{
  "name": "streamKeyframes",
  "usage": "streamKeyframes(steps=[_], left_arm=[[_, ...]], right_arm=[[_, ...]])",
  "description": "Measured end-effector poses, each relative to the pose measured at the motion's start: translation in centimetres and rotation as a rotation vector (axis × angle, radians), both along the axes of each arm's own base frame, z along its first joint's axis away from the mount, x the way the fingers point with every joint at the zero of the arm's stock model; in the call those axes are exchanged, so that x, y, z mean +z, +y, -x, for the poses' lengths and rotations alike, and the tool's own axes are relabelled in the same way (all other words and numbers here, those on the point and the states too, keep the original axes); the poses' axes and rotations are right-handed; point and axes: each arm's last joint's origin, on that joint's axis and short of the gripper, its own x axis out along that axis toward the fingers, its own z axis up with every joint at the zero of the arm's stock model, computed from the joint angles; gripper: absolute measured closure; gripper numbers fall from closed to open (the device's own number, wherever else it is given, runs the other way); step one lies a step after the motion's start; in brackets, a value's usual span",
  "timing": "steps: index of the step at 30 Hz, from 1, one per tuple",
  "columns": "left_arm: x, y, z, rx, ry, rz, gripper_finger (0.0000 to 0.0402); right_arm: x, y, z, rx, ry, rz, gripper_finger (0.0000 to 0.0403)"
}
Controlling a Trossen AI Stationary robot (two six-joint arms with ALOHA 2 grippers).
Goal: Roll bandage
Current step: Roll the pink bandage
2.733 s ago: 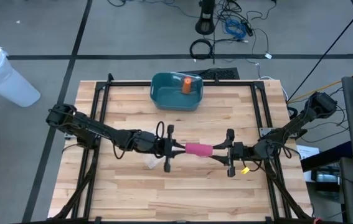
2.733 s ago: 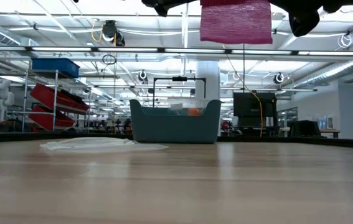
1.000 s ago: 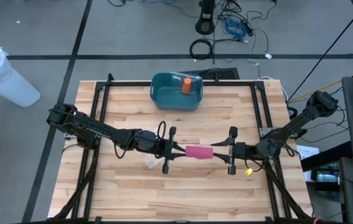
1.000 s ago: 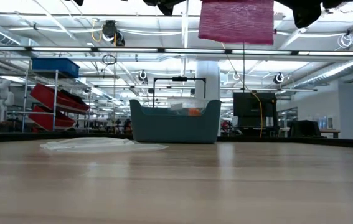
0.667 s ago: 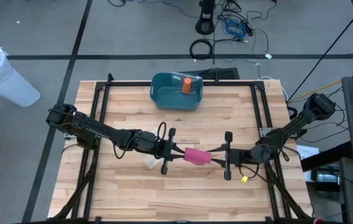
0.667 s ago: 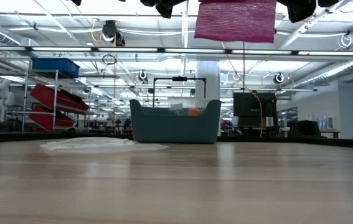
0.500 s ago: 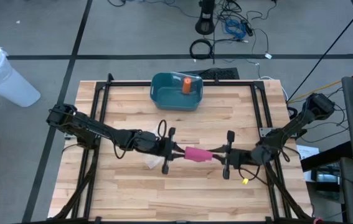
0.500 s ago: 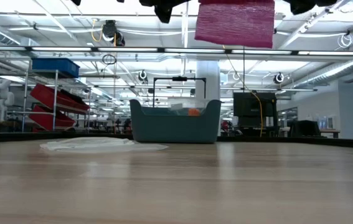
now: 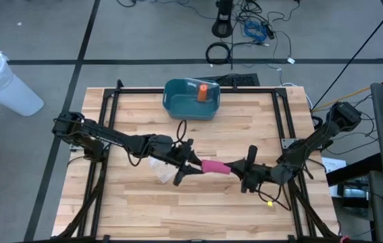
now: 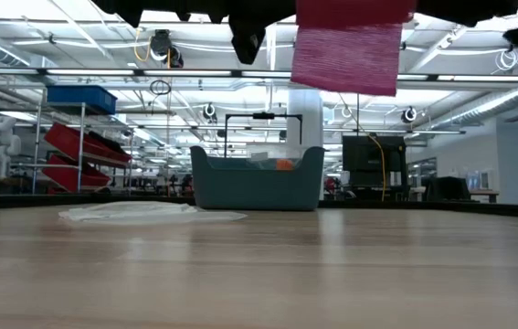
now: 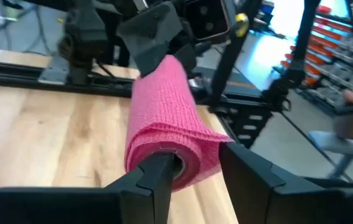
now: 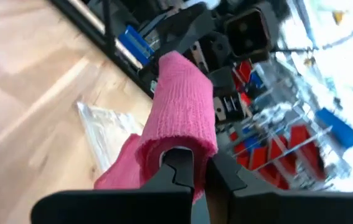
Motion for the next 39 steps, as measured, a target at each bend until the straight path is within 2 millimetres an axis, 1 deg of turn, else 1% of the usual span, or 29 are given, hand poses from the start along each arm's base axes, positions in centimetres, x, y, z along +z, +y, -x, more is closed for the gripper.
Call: streamKeyframes(steps=[10, 16, 25, 29, 32, 36, 39], left_arm=[[-0.1, -0.1, 0.1, -0.054, 0.002, -0.022, 0.0262], [0.0, -0.2, 0.0, -0.060, -0.010, -0.045, 0.0263], [-0.1, -0.2, -0.2, -0.049, -0.021, -0.025, 0.0263], [-0.6, 0.3, -0.5, -0.018, -0.004, 0.009, 0.0263], [-0.7, 0.8, -0.6, 0.055, 0.013, 0.028, 0.0263], [-0.7, 1.0, -0.6, 0.087, 0.015, 0.033, 0.0263], [-0.8, 1.1, -0.7, 0.115, 0.012, -0.006, 0.0264]], right_arm=[[0.1, 0.4, 0.1, 0.028, 0.032, 0.275, 0.0400], [0.3, 0.7, 0.3, 0.043, 0.032, 0.351, 0.0400], [0.3, 0.6, 0.2, 0.037, 0.054, 0.458, 0.0398], [0.2, 0.3, 0.0, 0.029, 0.084, 0.551, 0.0397], [0.0, 0.0, -0.3, 0.006, 0.111, 0.623, 0.0396], [-0.1, -0.1, -0.5, -0.002, 0.123, 0.642, 0.0396], [-0.2, -0.1, -0.5, -0.003, 0.122, 0.642, 0.0395]])
